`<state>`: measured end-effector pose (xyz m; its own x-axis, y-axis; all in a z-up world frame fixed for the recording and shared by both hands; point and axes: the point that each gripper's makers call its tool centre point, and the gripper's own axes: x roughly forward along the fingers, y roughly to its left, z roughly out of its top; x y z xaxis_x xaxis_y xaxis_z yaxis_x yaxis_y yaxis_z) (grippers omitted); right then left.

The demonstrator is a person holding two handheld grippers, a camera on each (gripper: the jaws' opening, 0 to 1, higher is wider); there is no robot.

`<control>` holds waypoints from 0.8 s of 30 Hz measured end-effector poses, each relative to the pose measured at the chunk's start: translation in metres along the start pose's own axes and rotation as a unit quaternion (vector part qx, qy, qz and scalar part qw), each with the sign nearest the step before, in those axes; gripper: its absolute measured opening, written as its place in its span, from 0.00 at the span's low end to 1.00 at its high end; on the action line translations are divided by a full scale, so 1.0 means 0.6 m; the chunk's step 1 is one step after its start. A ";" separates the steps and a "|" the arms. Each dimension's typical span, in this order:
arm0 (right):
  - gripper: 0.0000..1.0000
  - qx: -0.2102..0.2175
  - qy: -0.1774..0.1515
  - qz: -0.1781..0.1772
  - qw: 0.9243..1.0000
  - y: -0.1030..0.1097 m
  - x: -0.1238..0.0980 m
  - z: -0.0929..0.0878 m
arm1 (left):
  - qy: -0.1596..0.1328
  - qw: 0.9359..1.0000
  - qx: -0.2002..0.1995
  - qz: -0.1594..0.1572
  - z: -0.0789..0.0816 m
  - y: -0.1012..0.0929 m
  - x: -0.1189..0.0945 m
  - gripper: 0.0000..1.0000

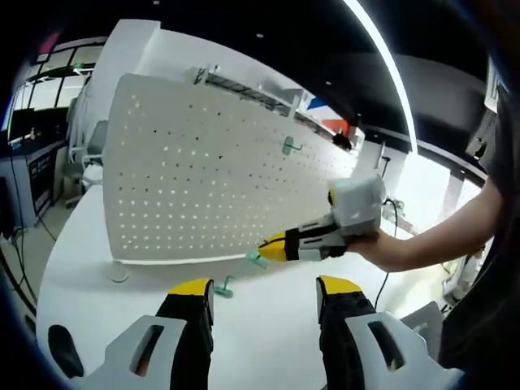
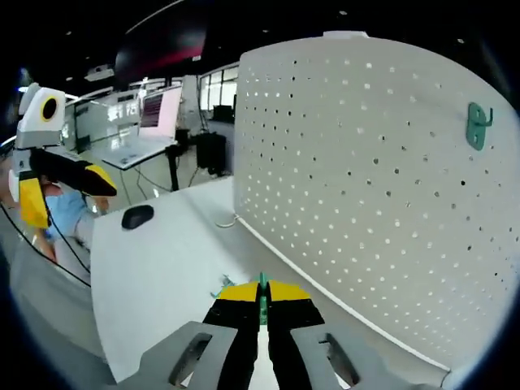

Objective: Insert the hook assembly into the mounting plate slot until the hook locks in place.

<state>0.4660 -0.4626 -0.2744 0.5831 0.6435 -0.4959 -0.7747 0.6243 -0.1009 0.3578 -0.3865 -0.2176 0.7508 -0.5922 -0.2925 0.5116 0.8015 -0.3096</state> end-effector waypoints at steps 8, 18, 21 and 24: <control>0.00 0.017 -0.045 0.005 0.999 0.051 -0.053 0.046 | 0.000 1.000 0.006 -0.011 0.001 -0.026 0.001 0.50; 0.00 0.018 -0.067 0.012 0.998 0.096 -0.105 0.069 | -0.003 0.999 -0.044 -0.024 -0.012 -0.056 -0.004 0.46; 0.00 0.021 -0.074 0.015 0.997 0.105 -0.120 0.079 | -0.009 0.998 -0.061 -0.019 -0.012 -0.049 -0.009 0.44; 0.00 0.023 -0.091 0.018 0.995 0.118 -0.141 0.098 | -0.012 0.998 -0.066 -0.019 -0.008 -0.054 -0.015 0.44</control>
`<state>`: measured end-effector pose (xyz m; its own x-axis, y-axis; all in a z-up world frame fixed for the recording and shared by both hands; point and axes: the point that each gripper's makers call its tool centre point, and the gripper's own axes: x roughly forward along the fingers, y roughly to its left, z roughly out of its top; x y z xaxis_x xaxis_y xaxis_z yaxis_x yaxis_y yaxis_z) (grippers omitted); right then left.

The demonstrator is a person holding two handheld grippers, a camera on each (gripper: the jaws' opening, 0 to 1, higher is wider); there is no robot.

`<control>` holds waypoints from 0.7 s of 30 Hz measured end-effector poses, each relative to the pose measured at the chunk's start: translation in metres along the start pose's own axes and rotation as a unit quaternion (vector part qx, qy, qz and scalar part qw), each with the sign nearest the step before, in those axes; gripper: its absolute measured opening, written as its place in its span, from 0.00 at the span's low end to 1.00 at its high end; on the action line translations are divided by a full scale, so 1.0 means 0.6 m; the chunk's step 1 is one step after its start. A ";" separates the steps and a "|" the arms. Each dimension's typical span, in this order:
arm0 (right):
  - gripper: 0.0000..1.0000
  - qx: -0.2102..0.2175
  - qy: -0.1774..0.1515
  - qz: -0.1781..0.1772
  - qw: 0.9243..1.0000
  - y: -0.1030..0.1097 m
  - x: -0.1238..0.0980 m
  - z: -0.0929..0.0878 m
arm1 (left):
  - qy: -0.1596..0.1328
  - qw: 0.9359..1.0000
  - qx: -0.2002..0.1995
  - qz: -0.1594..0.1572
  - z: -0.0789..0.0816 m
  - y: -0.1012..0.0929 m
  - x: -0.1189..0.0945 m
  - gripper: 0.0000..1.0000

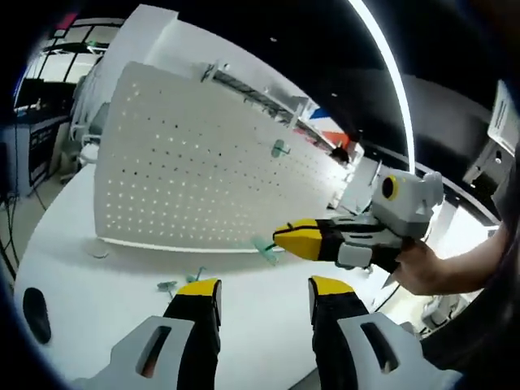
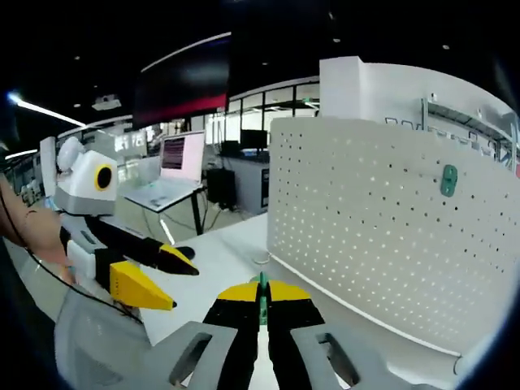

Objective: Insert the hook assembly into the mounting plate slot until the hook locks in place.

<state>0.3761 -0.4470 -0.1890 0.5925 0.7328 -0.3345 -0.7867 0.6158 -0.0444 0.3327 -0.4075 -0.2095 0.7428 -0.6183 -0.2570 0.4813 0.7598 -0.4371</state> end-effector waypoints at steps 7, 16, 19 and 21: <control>0.00 -0.011 -0.029 0.010 0.999 0.037 -0.029 0.042 | -0.003 1.000 0.005 -0.007 0.004 -0.022 -0.004 0.44; 0.00 -0.008 -0.041 0.021 0.999 0.069 -0.047 0.053 | -0.014 1.000 0.007 -0.015 0.016 -0.048 -0.010 0.43; 0.00 -0.003 -0.048 0.022 0.999 0.075 -0.052 0.056 | -0.019 1.000 0.000 -0.015 0.019 -0.048 -0.011 0.42; 0.00 0.002 -0.051 0.025 0.998 0.079 -0.054 0.057 | -0.020 1.000 -0.007 -0.018 0.020 -0.048 -0.011 0.40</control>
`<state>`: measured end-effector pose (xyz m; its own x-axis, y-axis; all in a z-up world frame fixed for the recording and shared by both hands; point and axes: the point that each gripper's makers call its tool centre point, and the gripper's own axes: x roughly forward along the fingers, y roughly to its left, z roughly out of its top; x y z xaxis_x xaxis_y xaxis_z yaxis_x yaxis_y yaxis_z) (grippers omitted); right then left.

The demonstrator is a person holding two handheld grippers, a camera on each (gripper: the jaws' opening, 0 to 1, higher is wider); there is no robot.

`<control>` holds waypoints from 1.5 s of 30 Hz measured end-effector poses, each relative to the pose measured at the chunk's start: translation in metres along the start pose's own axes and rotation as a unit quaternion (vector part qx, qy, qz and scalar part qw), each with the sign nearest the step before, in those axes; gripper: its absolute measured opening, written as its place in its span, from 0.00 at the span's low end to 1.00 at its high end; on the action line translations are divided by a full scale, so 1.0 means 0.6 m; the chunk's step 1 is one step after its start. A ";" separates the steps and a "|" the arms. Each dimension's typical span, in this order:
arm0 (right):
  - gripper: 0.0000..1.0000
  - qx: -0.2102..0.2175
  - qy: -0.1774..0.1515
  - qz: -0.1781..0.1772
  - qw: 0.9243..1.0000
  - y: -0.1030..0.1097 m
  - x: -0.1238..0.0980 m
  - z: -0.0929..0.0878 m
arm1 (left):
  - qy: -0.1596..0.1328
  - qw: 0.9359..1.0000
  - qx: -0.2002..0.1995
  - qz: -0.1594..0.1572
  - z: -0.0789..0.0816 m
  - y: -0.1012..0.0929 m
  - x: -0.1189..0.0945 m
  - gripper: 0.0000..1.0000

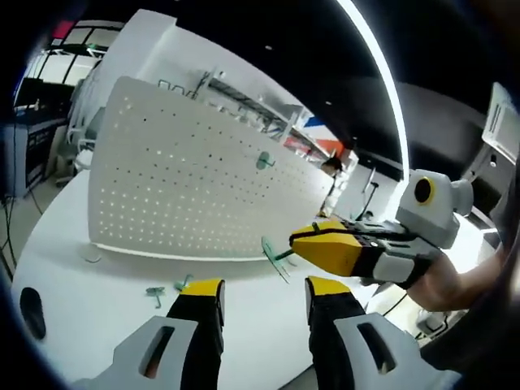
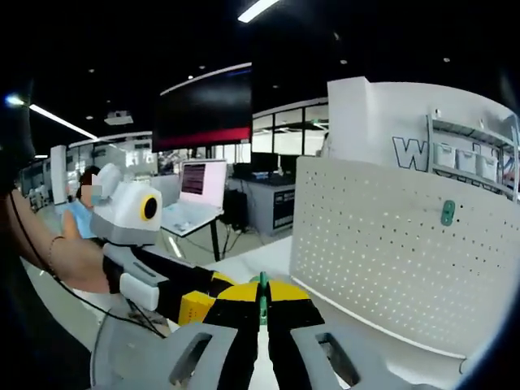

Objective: Insert the hook assembly into the mounting plate slot until the hook locks in place.

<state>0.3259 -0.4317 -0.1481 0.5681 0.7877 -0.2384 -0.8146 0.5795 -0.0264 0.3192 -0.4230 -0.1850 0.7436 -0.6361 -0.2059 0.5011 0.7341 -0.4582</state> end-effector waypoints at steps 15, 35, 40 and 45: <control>0.00 0.009 -0.015 0.017 1.000 0.023 0.000 0.008 | -0.002 0.999 -0.030 -0.024 0.006 -0.014 0.001 0.16; 0.00 -0.006 -0.011 0.030 0.999 0.030 0.007 0.004 | 0.002 1.000 -0.008 -0.029 0.008 -0.016 0.002 0.04; 0.01 0.000 -0.001 0.034 0.999 0.030 0.009 -0.006 | 0.015 1.000 0.003 -0.019 0.003 -0.008 0.001 0.03; 0.01 0.009 0.008 0.035 0.999 0.030 0.010 -0.010 | 0.019 1.000 0.005 -0.011 0.002 -0.002 0.000 0.02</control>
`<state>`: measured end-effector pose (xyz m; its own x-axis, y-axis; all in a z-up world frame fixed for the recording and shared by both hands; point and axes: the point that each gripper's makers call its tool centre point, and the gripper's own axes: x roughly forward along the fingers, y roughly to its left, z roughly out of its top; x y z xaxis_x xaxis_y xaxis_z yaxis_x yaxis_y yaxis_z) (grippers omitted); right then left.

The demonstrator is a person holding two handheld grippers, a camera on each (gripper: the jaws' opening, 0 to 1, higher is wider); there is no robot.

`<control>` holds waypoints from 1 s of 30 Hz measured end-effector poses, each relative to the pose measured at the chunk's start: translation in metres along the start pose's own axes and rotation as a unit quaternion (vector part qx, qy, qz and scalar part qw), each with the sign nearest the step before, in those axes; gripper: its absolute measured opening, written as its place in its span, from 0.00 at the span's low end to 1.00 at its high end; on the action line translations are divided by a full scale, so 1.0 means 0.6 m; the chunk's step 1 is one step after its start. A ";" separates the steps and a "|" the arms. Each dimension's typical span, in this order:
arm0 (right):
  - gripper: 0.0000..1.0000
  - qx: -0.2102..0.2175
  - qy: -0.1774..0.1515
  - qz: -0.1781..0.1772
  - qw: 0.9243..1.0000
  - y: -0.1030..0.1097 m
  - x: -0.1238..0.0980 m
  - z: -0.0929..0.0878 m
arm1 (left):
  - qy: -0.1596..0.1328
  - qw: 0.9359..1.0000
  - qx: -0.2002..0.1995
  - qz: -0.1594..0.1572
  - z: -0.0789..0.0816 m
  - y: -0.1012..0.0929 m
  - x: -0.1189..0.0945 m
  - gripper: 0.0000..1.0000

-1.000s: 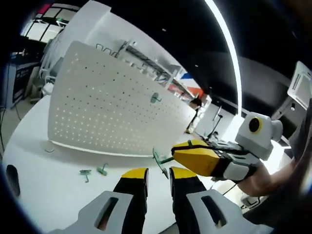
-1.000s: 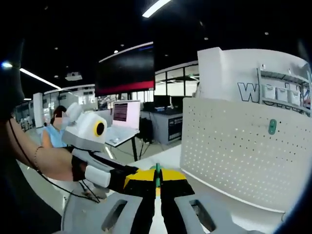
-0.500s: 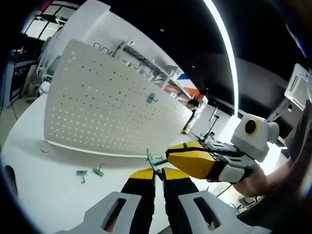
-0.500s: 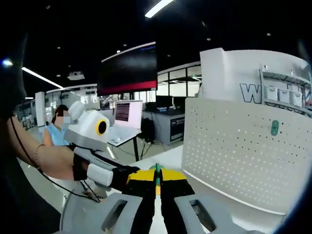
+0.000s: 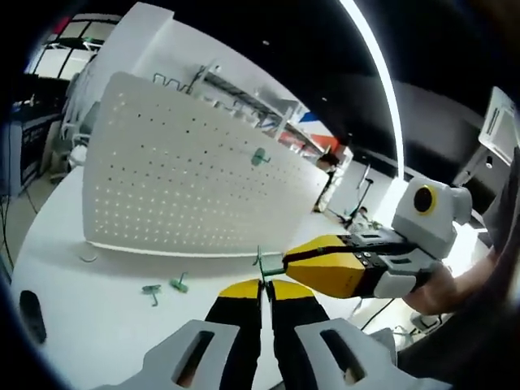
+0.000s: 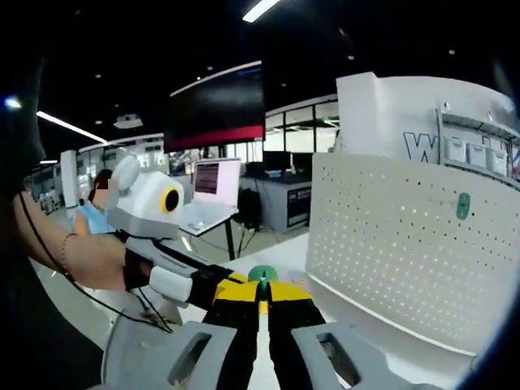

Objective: Insert the hook assembly into the mounting plate slot until the hook locks in place.

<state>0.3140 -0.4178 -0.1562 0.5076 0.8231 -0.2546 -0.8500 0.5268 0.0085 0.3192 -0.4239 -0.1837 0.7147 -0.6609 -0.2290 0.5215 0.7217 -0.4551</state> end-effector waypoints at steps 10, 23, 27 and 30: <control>0.01 0.008 0.006 0.001 1.000 -0.001 0.002 -0.001 | 0.000 1.000 -0.018 0.004 0.001 0.004 -0.001 0.01; 0.05 0.035 0.023 0.003 0.999 0.001 0.004 -0.012 | 0.014 1.000 -0.017 0.020 -0.011 0.013 -0.002 0.01; 0.07 0.042 0.023 0.007 0.999 0.005 0.001 -0.013 | 0.019 0.999 -0.007 0.028 -0.015 0.018 -0.004 0.01; 0.06 0.039 0.025 0.006 0.999 0.006 -0.003 -0.015 | 0.028 0.998 0.018 0.044 -0.017 0.026 -0.006 0.01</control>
<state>0.3088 -0.4191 -0.1646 0.4877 0.8191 -0.3020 -0.8416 0.5331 0.0869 0.3199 -0.4120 -0.1988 0.7316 -0.6049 -0.3146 0.4759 0.7834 -0.3996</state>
